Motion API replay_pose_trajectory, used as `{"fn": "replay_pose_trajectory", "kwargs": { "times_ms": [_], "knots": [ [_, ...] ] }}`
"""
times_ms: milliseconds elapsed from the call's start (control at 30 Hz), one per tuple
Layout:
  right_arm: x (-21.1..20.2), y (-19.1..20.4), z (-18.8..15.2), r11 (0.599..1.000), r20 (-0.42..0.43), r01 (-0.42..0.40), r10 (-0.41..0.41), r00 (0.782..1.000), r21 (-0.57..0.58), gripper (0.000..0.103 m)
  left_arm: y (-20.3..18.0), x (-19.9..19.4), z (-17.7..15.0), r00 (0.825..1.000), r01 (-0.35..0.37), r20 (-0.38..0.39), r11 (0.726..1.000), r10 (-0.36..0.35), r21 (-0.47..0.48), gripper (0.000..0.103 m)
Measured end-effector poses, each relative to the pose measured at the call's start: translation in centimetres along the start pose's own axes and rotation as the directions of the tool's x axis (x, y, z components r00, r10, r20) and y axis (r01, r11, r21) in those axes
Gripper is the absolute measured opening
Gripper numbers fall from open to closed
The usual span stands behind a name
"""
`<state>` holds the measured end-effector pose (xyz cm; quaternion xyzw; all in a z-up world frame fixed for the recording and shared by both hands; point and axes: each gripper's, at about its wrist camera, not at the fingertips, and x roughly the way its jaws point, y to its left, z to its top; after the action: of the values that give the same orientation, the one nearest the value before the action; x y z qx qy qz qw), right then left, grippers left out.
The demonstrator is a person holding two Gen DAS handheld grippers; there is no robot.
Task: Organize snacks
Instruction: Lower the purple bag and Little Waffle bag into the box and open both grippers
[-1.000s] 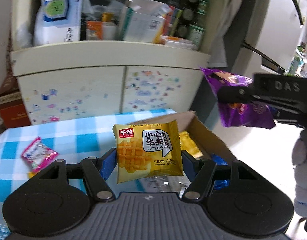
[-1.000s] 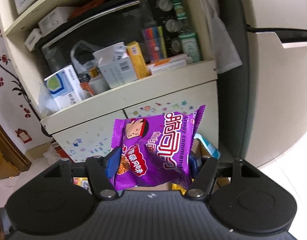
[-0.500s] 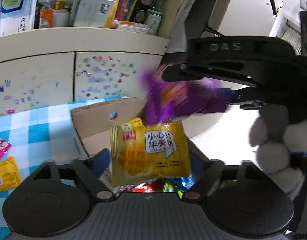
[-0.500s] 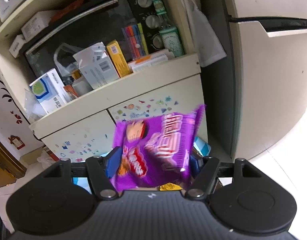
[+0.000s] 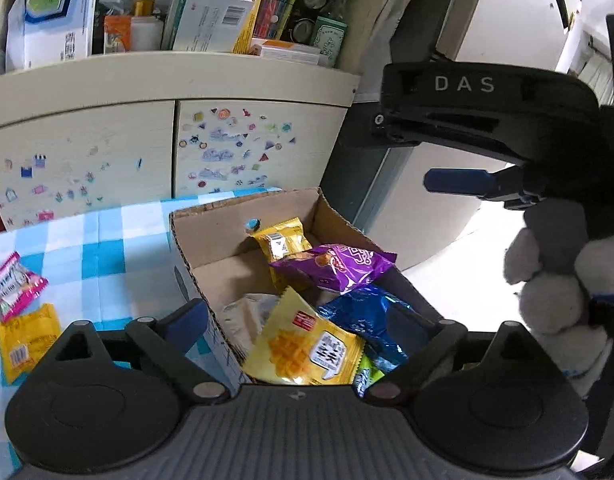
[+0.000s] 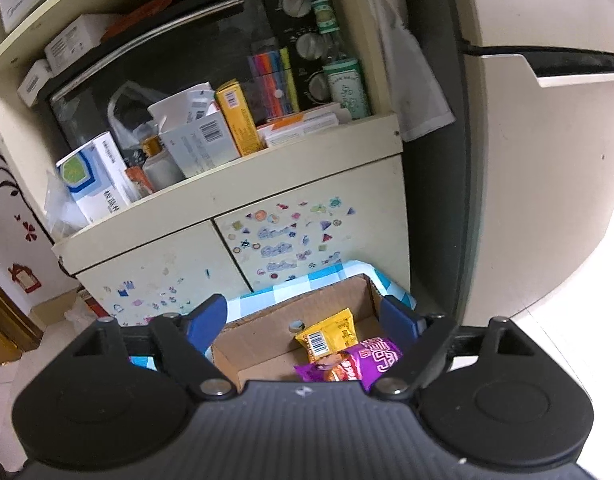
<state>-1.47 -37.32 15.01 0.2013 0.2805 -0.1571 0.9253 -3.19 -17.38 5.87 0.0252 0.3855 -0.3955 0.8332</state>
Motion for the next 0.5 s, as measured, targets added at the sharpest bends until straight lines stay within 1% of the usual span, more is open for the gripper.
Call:
{"fn": "replay_pose_trajectory", "kwargs": {
  "times_ms": [67,167,233,300,433,500],
  "knots": [
    [0.1,0.3,0.0,1.0,-0.001,-0.006,0.006,1.0,-0.007,0.084,0.4,-0.1,0.0,1.0,-0.001,-0.006,1.0,0.001,-0.023,0.098],
    [0.2,0.6,-0.1,1.0,-0.001,-0.017,0.017,1.0,-0.012,0.084,0.8,-0.3,0.0,1.0,-0.023,-0.014,1.0,0.023,-0.014,0.098],
    [0.3,0.9,-0.1,1.0,-0.004,-0.024,0.024,1.0,-0.016,0.084,1.3,-0.5,0.0,0.999,-0.035,-0.022,0.999,0.034,-0.025,0.098],
    [0.5,1.3,-0.3,0.999,-0.009,-0.028,0.028,1.0,-0.024,0.084,1.9,-0.7,0.2,0.998,-0.06,-0.027,0.998,0.059,-0.037,0.098],
    [0.8,2.1,-0.4,0.998,-0.017,-0.043,0.043,0.999,-0.039,0.084,3.0,-1.1,0.3,0.994,-0.111,-0.026,0.994,0.111,-0.016,0.099],
    [0.9,2.6,-0.6,0.998,-0.022,-0.051,0.05,0.999,-0.045,0.084,3.9,-1.3,0.4,0.99,-0.136,-0.038,0.99,0.134,-0.031,0.1]
  ]
}}
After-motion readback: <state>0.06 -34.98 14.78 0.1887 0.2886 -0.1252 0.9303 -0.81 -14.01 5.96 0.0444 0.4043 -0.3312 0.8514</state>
